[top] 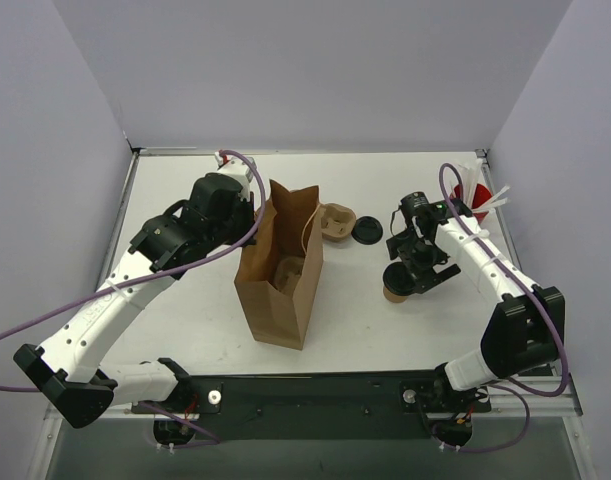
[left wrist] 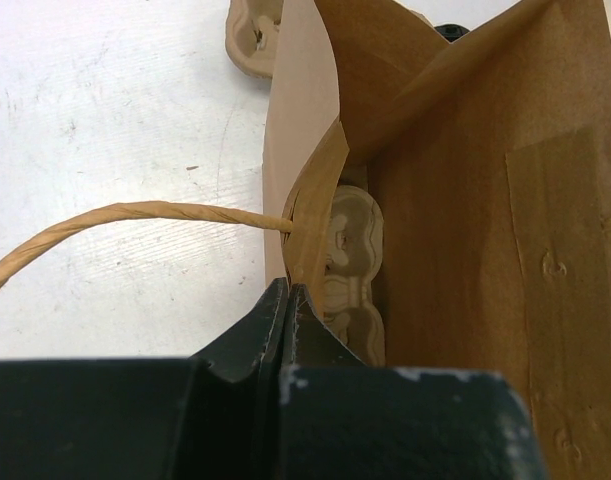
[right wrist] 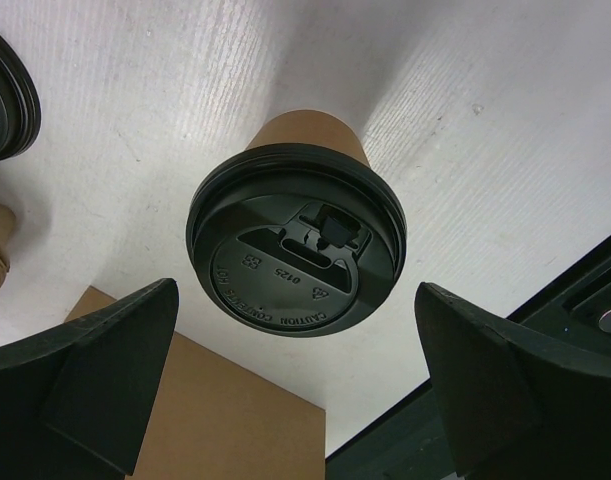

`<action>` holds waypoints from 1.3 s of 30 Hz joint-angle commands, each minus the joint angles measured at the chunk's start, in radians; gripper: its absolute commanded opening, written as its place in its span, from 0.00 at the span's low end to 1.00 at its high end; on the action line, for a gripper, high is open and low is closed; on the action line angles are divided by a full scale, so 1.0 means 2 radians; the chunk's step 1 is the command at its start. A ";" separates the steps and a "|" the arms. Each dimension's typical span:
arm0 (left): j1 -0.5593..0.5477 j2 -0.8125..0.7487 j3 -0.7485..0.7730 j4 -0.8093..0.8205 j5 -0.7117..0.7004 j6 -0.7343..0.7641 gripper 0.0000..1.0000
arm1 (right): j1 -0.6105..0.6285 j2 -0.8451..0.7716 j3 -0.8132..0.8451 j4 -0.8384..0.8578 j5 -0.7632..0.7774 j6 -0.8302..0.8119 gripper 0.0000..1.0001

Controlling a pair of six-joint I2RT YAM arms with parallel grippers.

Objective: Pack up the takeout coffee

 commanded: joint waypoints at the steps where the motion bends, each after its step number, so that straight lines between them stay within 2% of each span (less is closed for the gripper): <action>1: 0.005 0.005 0.026 0.008 -0.002 0.008 0.00 | -0.003 0.012 0.005 -0.017 0.002 0.010 0.99; 21: 0.008 0.007 0.023 0.008 0.000 0.008 0.00 | -0.005 0.026 -0.005 -0.018 -0.005 -0.011 0.93; 24: 0.008 0.007 0.024 0.008 0.000 0.008 0.00 | -0.005 0.028 -0.005 -0.018 -0.006 -0.014 0.90; 29: 0.009 0.007 0.024 0.008 0.000 0.007 0.00 | -0.005 0.028 -0.007 -0.018 -0.006 -0.019 0.79; 39: 0.010 0.007 0.026 0.008 0.000 0.007 0.00 | -0.003 0.029 -0.002 -0.018 -0.007 -0.039 0.69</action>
